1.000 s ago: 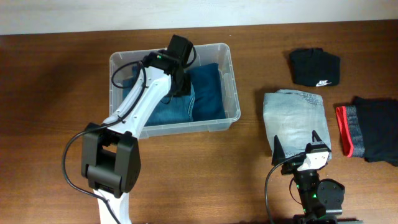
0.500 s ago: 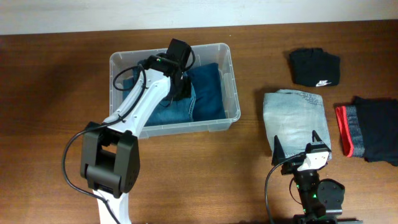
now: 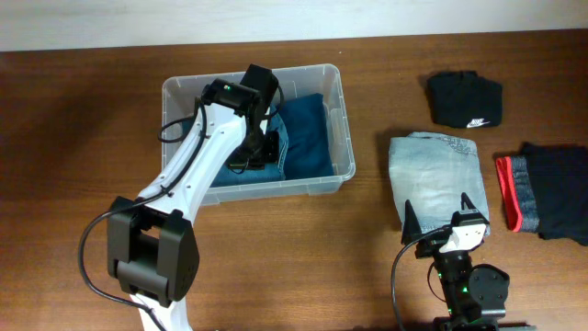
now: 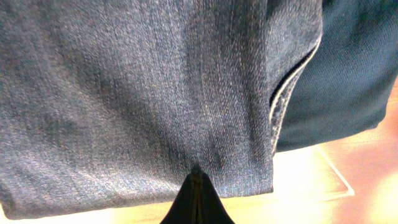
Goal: Pack container
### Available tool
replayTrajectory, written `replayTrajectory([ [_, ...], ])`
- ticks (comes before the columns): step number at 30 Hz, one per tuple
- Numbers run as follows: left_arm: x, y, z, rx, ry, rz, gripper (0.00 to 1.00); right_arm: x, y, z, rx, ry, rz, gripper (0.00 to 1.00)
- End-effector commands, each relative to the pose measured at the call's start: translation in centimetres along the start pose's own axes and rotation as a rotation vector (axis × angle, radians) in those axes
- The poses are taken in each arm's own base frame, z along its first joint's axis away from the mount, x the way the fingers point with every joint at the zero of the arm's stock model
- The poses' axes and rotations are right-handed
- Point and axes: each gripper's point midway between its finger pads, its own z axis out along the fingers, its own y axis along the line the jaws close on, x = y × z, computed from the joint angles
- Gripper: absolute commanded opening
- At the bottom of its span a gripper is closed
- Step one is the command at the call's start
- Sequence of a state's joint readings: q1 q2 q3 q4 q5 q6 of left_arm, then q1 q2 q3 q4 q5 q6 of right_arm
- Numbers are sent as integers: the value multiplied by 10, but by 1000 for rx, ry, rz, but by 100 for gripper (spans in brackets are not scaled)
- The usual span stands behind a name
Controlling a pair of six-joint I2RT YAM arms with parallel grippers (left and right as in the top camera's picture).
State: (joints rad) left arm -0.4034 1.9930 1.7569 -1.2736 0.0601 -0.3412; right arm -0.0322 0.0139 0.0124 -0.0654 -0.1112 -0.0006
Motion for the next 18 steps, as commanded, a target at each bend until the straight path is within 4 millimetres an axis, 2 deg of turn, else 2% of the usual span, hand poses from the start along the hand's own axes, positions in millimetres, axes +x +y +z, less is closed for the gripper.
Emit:
replayTrajectory([
  [1,6,-4,1,30,6,-3,0,2,0,0,-4,-1,-3,99],
  [8,11,-1,30,27,15,-6,1,2,0,0,-4,-1,-3,98],
  [11,16,2,36,22,31,-5,1,2,0,0,-4,-1,-3,98],
  [15,10,0,28,31,4,-6,0,2,0,0,-4,-1,-3,98],
  [18,-6,-7,6,54,-65,3,0,2,0,0,-4,-1,-3,98],
])
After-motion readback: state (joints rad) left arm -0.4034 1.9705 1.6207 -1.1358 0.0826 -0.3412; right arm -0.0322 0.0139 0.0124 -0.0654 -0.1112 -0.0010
